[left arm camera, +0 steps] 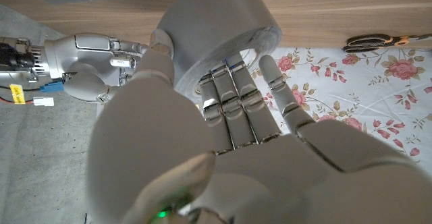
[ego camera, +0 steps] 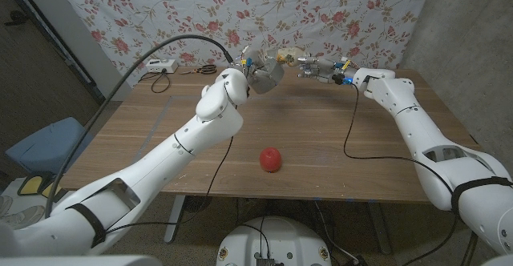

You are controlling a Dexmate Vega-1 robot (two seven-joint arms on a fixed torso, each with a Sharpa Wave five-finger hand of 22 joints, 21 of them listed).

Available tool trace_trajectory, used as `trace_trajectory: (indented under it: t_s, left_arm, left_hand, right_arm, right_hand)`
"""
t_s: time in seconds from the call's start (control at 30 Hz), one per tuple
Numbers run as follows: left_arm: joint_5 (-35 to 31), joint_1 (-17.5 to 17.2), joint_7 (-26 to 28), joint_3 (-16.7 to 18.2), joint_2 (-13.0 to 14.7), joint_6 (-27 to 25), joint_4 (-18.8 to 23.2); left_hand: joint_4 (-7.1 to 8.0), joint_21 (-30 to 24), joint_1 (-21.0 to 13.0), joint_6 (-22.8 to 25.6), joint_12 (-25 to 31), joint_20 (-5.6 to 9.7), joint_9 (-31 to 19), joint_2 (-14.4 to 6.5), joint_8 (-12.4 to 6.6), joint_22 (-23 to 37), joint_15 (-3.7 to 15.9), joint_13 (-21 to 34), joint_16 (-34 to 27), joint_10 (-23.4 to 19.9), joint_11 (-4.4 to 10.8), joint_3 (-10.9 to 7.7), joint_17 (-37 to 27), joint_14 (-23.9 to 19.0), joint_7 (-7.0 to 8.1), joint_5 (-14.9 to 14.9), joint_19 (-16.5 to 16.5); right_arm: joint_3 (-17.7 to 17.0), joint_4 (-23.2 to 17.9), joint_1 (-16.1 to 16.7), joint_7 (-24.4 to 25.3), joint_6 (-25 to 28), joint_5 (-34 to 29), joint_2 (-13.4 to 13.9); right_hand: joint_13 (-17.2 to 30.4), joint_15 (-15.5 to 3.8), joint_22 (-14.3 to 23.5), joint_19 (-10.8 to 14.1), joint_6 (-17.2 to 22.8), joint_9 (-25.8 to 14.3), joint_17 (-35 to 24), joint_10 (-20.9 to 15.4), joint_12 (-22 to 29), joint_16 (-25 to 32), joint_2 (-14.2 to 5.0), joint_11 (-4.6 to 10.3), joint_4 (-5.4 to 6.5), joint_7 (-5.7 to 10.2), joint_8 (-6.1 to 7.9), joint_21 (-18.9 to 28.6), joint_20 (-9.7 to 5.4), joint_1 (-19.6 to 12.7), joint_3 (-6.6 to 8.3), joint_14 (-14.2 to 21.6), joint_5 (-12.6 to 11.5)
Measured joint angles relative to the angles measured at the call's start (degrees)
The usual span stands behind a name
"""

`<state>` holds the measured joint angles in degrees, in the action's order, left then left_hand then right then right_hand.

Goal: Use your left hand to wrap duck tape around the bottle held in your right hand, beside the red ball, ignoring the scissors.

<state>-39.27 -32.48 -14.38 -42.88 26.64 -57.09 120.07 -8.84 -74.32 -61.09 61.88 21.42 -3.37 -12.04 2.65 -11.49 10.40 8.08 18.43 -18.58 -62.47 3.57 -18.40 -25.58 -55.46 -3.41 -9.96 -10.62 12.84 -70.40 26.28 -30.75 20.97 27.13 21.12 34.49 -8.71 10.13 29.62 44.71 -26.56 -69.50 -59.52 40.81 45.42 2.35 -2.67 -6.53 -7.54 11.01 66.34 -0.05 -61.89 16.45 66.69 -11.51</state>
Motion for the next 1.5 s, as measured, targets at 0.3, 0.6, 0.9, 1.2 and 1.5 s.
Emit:
trace_trajectory:
  t_s: [0.3, 0.6, 0.9, 1.2, 1.5]
  left_arm:
    - [0.2, 2.3, -5.5, -1.8, 1.4, -2.7, -0.4]
    - [0.8, 4.6, -10.1, -3.6, 2.8, -4.2, -1.8]
    - [1.4, 6.6, -14.5, -5.5, 4.0, -4.7, -3.2]
    - [1.2, 8.4, -17.7, -7.5, 5.3, -5.1, -4.3]
    - [0.2, 9.6, -20.4, -9.3, 6.3, -5.4, -5.0]
  left_hand:
    - [0.0, 0.0, 0.0, 0.0, 0.0, 0.13, 0.1, 0.0, -0.01, 0.0, -0.01, 0.0, 0.0, 0.0, 0.0, 0.0, -0.3, 0.0, 0.01, -0.3, 0.1]
    - [-0.17, 0.0, 0.0, 0.0, 0.0, 0.31, 0.1, 0.0, -0.22, 0.0, -0.01, 0.0, 0.0, 0.0, 0.0, -0.18, -0.7, 0.0, 0.01, -0.3, 0.3]
    - [-0.17, 0.4, 0.7, -0.2, 0.0, 0.1, 0.1, -0.7, -0.2, 0.1, 0.08, 0.0, 0.0, 0.0, 0.0, -0.18, -0.8, 0.1, -0.19, -0.3, 0.5]
    - [-0.19, 0.4, 0.8, -0.2, 0.0, 0.31, 0.1, -0.8, -0.21, 0.1, -0.21, 0.0, 0.0, 0.0, 0.0, -0.2, -1.1, 0.4, -0.19, -0.2, 0.7]
    - [-0.31, 0.4, 0.8, -0.2, -0.3, 0.31, 0.1, -0.8, -0.2, 0.1, -0.03, 0.0, 0.0, 0.0, 0.0, -0.31, -1.4, 0.6, -0.19, -0.1, 1.1]
  right_arm:
    - [4.9, -4.1, 0.8, 2.5, -3.5, -4.8, 3.3]
    - [10.3, -6.8, 0.3, 4.7, -6.2, -10.6, 6.2]
    - [16.3, -8.8, -1.5, 5.6, -7.5, -15.8, 8.6]
    - [20.8, -11.3, -2.7, 7.5, -8.3, -22.3, 10.4]
    - [25.0, -14.1, -3.5, 9.9, -9.2, -29.2, 12.2]
  right_hand:
    - [-0.1, 0.0, 0.0, 0.0, 0.0, 0.5, 1.1, 0.0, -0.4, -0.4, 0.0, 0.0, -0.37, 0.0, -0.12, 0.2, 0.04, 0.0, 0.41, 0.0, 0.1]
    - [-0.3, 0.0, 0.0, -0.4, 0.0, 1.0, 1.2, 0.0, -0.4, -0.9, 0.0, 0.0, -1.29, 0.0, -0.39, 0.2, -0.26, 0.0, 1.86, 0.0, 0.5]
    - [-0.4, -0.06, 0.0, -0.7, 0.0, 1.3, 2.0, 0.0, -1.0, -1.8, 0.0, 0.0, -1.22, 0.0, -0.39, 0.2, -0.57, 0.0, 2.71, 0.1, 0.5]
    - [-0.4, -0.08, 0.0, -1.5, 0.0, 2.0, 2.9, 0.0, -1.3, -2.9, 0.0, 0.0, -0.97, 0.0, -0.4, 0.7, -0.74, 0.0, 3.91, 0.1, 0.7]
    - [-0.7, -0.07, 0.0, -2.3, 0.0, 2.7, 5.3, 0.0, -2.2, -4.6, 0.0, 0.0, -0.11, 0.0, -0.56, 0.7, -1.36, 0.0, 4.77, 0.1, 0.7]
